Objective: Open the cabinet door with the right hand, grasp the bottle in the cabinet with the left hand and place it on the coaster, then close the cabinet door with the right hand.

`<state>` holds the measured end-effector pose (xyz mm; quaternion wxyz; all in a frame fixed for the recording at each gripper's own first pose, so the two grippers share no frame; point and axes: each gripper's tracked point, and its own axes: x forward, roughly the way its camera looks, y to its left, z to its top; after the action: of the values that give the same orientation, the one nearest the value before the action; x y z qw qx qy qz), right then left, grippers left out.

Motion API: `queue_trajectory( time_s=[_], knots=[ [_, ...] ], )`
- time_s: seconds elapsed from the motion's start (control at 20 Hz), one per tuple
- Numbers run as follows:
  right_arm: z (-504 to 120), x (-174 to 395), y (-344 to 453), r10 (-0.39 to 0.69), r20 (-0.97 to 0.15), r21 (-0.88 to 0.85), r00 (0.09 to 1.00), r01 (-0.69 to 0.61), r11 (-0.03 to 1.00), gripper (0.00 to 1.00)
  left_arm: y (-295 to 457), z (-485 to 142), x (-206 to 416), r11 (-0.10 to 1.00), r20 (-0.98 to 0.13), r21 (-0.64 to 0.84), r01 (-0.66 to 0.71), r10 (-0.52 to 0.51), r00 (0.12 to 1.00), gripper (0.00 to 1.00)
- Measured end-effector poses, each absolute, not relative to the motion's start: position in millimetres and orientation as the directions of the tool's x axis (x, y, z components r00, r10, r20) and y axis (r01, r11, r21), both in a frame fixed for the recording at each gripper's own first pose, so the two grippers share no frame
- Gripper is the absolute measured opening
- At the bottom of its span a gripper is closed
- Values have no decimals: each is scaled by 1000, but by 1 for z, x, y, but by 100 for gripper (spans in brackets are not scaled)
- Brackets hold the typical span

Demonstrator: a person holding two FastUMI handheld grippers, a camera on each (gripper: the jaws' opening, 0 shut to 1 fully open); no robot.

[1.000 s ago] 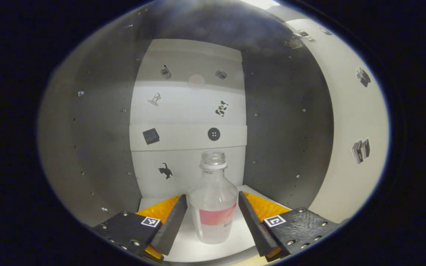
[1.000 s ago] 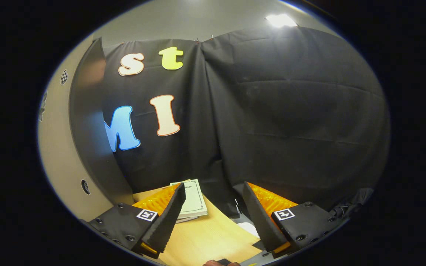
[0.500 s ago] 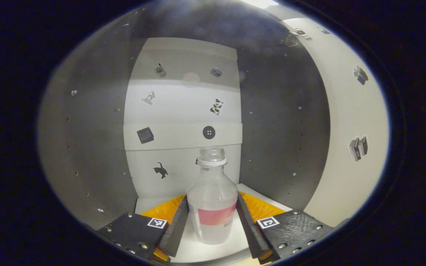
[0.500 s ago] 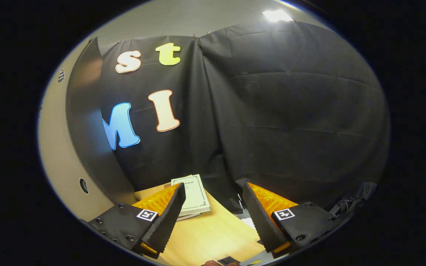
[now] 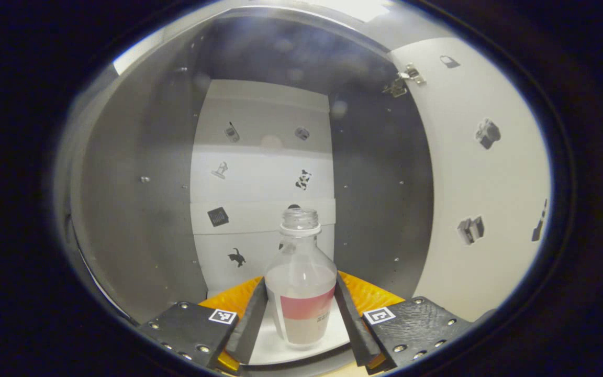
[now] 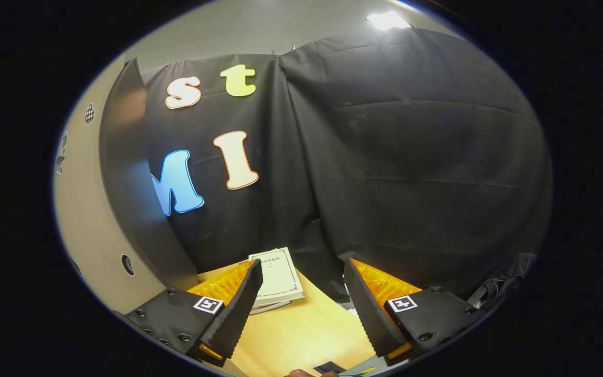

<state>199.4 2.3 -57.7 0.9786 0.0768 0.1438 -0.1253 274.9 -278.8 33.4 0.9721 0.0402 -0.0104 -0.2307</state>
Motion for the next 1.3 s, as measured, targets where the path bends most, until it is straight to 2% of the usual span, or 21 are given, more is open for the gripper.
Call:
queue_trajectory(
  time_s=[0.25,0.35,0.5,0.65,0.75,1.05,1.15,1.3],
  knots=[
    [-51,188,14,-211,-293,79,933,243,967,98,-243,41,233,899,12,66,433,-435,900,71],
    [-48,183,20,-196,-295,88,935,231,969,96,-219,40,220,913,14,66,404,-405,914,71],
    [-46,183,27,-183,-289,107,940,221,969,100,-176,38,201,935,27,63,349,-352,936,71],
    [-46,180,29,-193,-289,122,938,236,964,98,-130,29,180,958,32,35,285,-286,958,71],
    [-42,175,26,-219,-269,123,938,259,958,98,-99,17,165,969,30,3,246,-246,969,75],
    [-51,157,37,-231,-284,184,930,290,939,98,-18,-36,125,989,33,-4,148,-147,989,71],
    [-60,147,41,-229,-298,198,927,295,935,98,3,-60,117,992,24,19,126,-127,992,75],
    [-70,136,41,-232,-327,236,916,317,919,98,20,-93,99,989,57,90,116,-122,991,71]
  ],
)
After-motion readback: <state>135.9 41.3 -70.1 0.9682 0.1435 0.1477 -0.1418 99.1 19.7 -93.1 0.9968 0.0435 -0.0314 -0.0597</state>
